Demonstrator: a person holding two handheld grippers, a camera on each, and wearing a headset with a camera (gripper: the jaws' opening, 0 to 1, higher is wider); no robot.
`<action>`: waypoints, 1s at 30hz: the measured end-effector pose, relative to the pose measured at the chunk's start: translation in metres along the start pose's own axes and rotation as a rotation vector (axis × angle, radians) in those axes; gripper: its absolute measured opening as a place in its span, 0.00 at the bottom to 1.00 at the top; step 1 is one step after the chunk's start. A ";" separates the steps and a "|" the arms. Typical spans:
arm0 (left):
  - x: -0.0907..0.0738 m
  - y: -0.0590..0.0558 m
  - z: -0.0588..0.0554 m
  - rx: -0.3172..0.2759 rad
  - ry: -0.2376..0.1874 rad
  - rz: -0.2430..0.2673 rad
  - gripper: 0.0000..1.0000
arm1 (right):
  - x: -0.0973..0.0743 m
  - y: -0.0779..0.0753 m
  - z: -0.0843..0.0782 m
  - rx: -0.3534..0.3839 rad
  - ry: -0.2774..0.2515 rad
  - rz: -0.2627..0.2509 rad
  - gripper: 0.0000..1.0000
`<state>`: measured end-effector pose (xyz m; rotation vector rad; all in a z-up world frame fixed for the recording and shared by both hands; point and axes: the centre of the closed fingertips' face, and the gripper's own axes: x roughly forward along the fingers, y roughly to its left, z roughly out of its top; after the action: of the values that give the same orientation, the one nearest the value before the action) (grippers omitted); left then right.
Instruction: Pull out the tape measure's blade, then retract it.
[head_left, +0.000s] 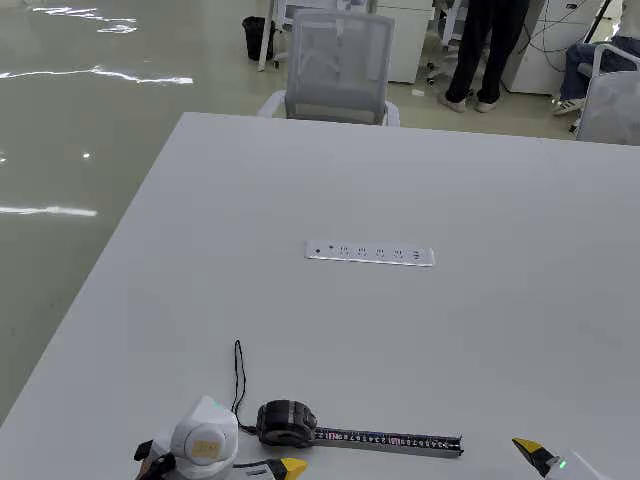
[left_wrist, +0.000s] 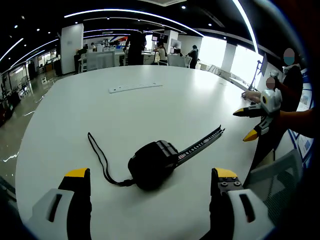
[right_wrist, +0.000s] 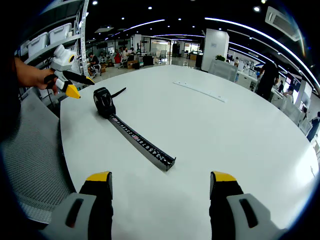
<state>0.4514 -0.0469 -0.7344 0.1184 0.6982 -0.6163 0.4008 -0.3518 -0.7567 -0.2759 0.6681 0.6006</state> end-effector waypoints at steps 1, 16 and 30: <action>0.001 0.000 0.001 0.002 -0.002 0.004 0.99 | 0.001 0.000 0.001 -0.001 0.000 0.001 0.80; 0.024 -0.003 0.006 -0.043 0.002 0.068 0.99 | 0.023 -0.006 0.005 -0.049 0.024 0.040 0.71; 0.041 0.000 0.004 -0.052 0.009 0.135 0.98 | 0.046 -0.006 0.006 -0.146 0.083 0.098 0.52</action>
<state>0.4782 -0.0678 -0.7577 0.1189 0.7083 -0.4682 0.4360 -0.3343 -0.7817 -0.4074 0.7217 0.7360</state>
